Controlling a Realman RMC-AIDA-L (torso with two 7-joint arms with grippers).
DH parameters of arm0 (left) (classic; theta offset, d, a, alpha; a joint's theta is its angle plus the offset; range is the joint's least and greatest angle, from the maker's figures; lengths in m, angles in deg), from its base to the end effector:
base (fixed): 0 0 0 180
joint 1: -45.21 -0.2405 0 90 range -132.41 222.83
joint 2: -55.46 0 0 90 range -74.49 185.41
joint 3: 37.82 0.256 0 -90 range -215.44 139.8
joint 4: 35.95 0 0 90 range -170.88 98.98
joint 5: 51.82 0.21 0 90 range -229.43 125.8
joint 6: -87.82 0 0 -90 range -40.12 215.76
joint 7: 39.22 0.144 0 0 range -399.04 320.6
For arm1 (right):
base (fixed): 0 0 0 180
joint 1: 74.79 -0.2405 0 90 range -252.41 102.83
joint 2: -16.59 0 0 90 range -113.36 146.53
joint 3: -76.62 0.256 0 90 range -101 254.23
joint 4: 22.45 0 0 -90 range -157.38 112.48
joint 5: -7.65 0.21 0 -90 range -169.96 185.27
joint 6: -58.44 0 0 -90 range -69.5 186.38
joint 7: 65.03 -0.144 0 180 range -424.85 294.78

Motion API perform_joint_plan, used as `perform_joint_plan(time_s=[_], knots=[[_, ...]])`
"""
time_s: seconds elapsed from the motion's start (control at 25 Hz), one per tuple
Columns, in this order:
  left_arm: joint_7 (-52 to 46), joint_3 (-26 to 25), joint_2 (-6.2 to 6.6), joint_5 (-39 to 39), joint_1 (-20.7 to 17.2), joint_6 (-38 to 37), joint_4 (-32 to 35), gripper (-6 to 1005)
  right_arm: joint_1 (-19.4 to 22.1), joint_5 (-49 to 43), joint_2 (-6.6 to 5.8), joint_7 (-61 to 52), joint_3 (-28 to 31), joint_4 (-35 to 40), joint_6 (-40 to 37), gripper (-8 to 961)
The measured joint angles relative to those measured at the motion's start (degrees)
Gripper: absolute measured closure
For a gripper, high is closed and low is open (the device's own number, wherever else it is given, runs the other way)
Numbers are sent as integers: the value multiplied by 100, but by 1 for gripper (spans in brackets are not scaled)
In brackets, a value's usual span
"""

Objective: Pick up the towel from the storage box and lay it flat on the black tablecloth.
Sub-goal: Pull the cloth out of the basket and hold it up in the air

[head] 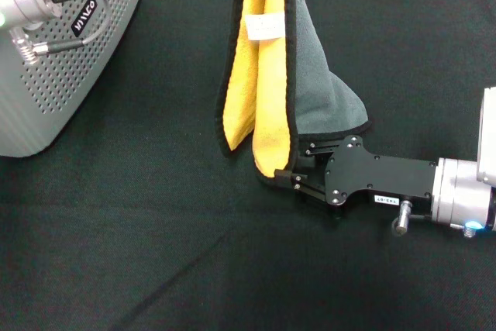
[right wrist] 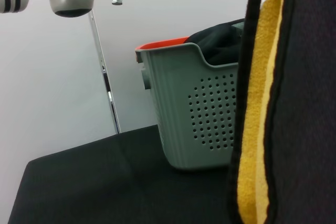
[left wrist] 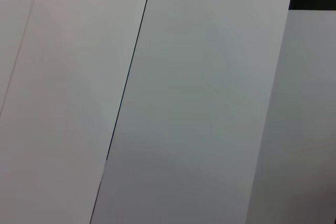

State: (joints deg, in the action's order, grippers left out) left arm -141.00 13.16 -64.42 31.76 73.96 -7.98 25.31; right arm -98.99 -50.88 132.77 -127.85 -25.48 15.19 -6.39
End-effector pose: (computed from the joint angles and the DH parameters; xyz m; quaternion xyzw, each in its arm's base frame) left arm -0.1463 0.3412 0.0750 -0.8858 -0.1470 -0.4326 0.0815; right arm 0.2107 0.3045 -0.0877 -0.9460 0.1185 0.2810 0.1101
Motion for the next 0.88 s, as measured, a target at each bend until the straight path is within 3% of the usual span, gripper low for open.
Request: perform_joint_plan(time_s=[0.08,0.4,0.88], knots=[[0,0,0,0,-5,0,2,982,11,0,0,2,-1,0,-10,628],[0,0,0,-12,-10,0,9,981,31,-24,-8,36,0,-44,23,691],[0,0,0,-22,-57,-25,19,981,45,-33,-10,174,3,-61,33,869]])
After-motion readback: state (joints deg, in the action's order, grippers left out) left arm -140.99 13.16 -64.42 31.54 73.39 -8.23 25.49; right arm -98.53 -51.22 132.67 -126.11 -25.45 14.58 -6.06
